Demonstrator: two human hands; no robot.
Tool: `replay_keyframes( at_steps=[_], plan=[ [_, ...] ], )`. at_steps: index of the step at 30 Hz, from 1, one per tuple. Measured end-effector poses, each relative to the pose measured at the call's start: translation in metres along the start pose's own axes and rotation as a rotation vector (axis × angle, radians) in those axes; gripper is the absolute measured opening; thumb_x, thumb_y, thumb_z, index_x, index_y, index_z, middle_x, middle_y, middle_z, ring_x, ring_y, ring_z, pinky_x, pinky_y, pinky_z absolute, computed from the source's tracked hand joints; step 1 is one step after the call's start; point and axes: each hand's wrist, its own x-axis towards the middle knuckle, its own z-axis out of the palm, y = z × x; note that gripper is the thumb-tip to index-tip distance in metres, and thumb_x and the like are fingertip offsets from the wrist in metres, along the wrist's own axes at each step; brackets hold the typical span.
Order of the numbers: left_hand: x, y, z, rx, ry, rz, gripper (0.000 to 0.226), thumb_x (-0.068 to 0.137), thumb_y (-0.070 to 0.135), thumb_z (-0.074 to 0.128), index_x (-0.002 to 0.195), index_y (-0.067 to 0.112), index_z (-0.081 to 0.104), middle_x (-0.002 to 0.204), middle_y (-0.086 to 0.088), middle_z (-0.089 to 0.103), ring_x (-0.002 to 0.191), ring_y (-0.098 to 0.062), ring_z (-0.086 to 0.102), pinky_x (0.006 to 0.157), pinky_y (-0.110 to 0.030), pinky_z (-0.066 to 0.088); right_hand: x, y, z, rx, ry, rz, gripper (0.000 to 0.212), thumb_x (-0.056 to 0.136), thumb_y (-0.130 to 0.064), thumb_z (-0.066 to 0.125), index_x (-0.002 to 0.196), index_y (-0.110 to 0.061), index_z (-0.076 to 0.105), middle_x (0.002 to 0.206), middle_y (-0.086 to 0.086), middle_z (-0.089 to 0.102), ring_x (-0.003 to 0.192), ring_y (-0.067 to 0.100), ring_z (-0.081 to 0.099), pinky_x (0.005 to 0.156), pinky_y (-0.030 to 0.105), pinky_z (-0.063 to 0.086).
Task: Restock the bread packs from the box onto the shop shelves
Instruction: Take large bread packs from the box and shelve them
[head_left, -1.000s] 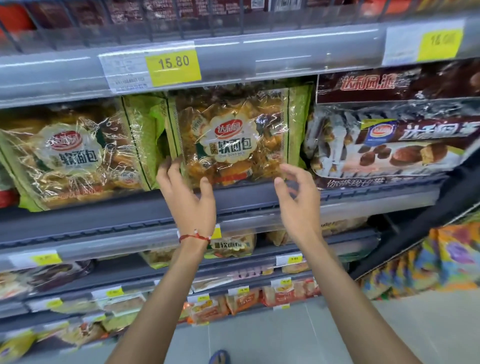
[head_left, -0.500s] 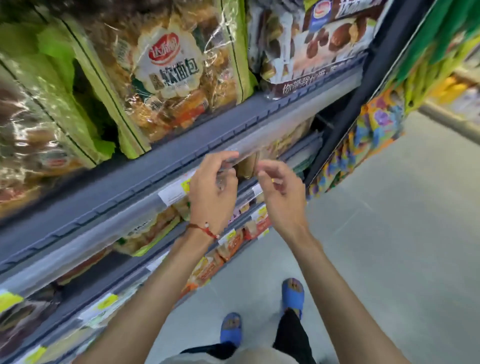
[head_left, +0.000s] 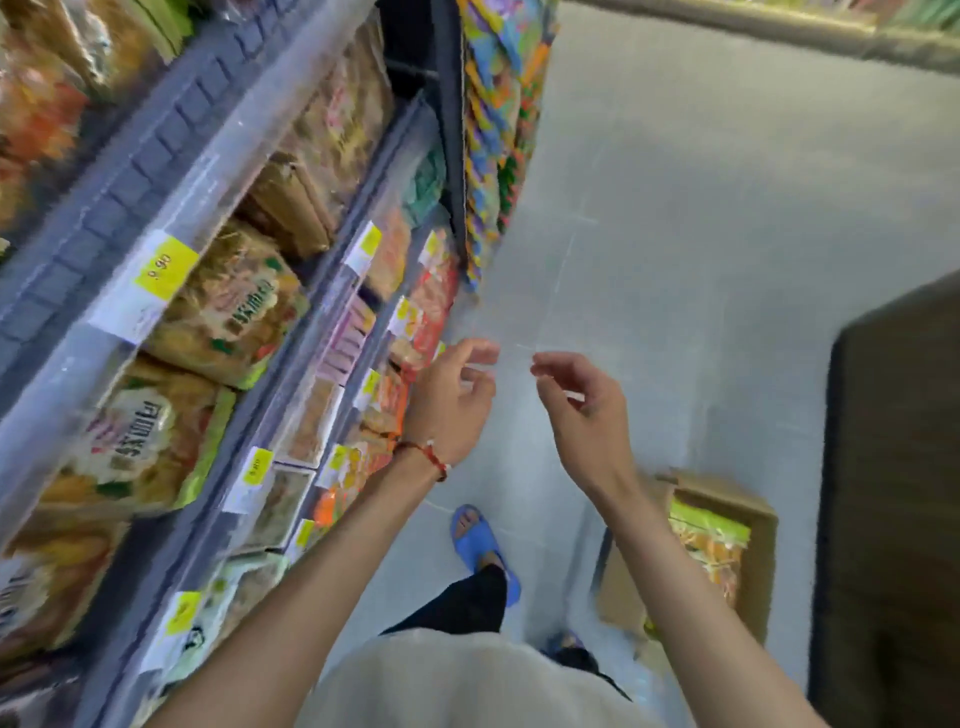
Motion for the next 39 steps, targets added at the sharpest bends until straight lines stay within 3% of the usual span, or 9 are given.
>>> replay_keyframes(
  at_steps=[5,13,16,20,23,28,31,36,39],
  plan=[
    [-0.061,0.004,0.083,0.012,-0.231,-0.034,0.032,0.088,0.001,0.052,0.112,0.016,0.068,0.106,0.006,0.071,0.087,-0.007,0.064,0.072,-0.001,0.042,-0.089,0.061,-0.069,0.007,0.158,0.163,0.026,0.100,-0.006,0.059,0.106,-0.028,0.070,0.104,-0.012,0.075,0.097,0.001,0.069,0.079,0.012,0.051],
    [-0.214,0.027,0.194,0.013,-0.481,-0.001,0.030,0.090,0.000,0.051,0.110,0.014,0.069,0.102,0.004,0.072,0.087,-0.002,0.064,0.072,0.000,0.043,-0.250,0.143,-0.172,0.080,0.416,0.293,0.022,0.099,-0.002,0.061,0.114,-0.011,0.073,0.104,-0.011,0.073,0.093,-0.009,0.065,0.083,0.007,0.047],
    [-0.263,0.031,0.223,0.003,-0.522,0.012,0.029,0.090,0.000,0.052,0.109,0.015,0.069,0.101,0.006,0.072,0.080,0.004,0.062,0.072,-0.002,0.044,-0.301,0.168,-0.202,0.118,0.496,0.334,0.022,0.099,-0.002,0.061,0.113,-0.013,0.074,0.106,-0.005,0.075,0.099,0.005,0.068,0.088,0.018,0.053],
    [-0.305,0.028,0.256,0.023,-0.583,-0.019,0.028,0.092,0.004,0.053,0.110,0.018,0.069,0.103,0.008,0.071,0.092,-0.007,0.065,0.083,-0.019,0.053,-0.341,0.187,-0.240,0.130,0.509,0.385,0.022,0.100,-0.002,0.060,0.116,-0.011,0.072,0.108,-0.002,0.074,0.099,0.002,0.067,0.086,0.014,0.051],
    [-0.311,0.028,0.282,0.038,-0.612,-0.020,0.025,0.093,0.006,0.055,0.109,0.021,0.067,0.104,0.007,0.071,0.095,-0.008,0.064,0.081,-0.016,0.049,-0.349,0.197,-0.270,0.117,0.543,0.405,0.022,0.100,-0.004,0.060,0.116,-0.013,0.072,0.108,-0.004,0.074,0.097,0.001,0.068,0.083,0.011,0.051],
    [-0.290,0.045,0.333,0.081,-0.617,-0.045,0.022,0.096,0.009,0.054,0.112,0.018,0.067,0.106,0.005,0.071,0.101,-0.009,0.063,0.086,-0.015,0.049,-0.333,0.211,-0.319,0.111,0.582,0.465,0.020,0.101,-0.008,0.060,0.113,-0.020,0.071,0.107,-0.006,0.075,0.100,0.006,0.070,0.088,0.021,0.056],
    [-0.275,0.062,0.362,0.101,-0.587,-0.085,0.023,0.099,0.013,0.053,0.117,0.013,0.067,0.112,0.002,0.069,0.104,-0.010,0.061,0.071,0.000,0.042,-0.318,0.213,-0.345,0.104,0.546,0.501,0.020,0.103,-0.011,0.060,0.120,-0.016,0.069,0.111,-0.002,0.074,0.105,0.009,0.069,0.090,0.024,0.057],
    [-0.260,0.090,0.402,0.108,-0.564,-0.094,0.023,0.099,0.014,0.053,0.118,0.012,0.066,0.111,0.003,0.065,0.100,-0.007,0.057,0.058,0.008,0.039,-0.293,0.218,-0.384,0.111,0.515,0.530,0.021,0.103,-0.012,0.059,0.122,-0.016,0.069,0.115,-0.002,0.072,0.107,0.009,0.068,0.089,0.024,0.059],
    [-0.259,0.099,0.421,0.115,-0.531,-0.130,0.023,0.100,0.014,0.052,0.119,0.013,0.066,0.110,0.003,0.064,0.099,-0.006,0.055,0.057,0.008,0.039,-0.275,0.227,-0.411,0.130,0.465,0.521,0.021,0.103,-0.014,0.060,0.122,-0.016,0.069,0.113,-0.003,0.072,0.098,0.003,0.070,0.076,0.016,0.057]
  ],
)
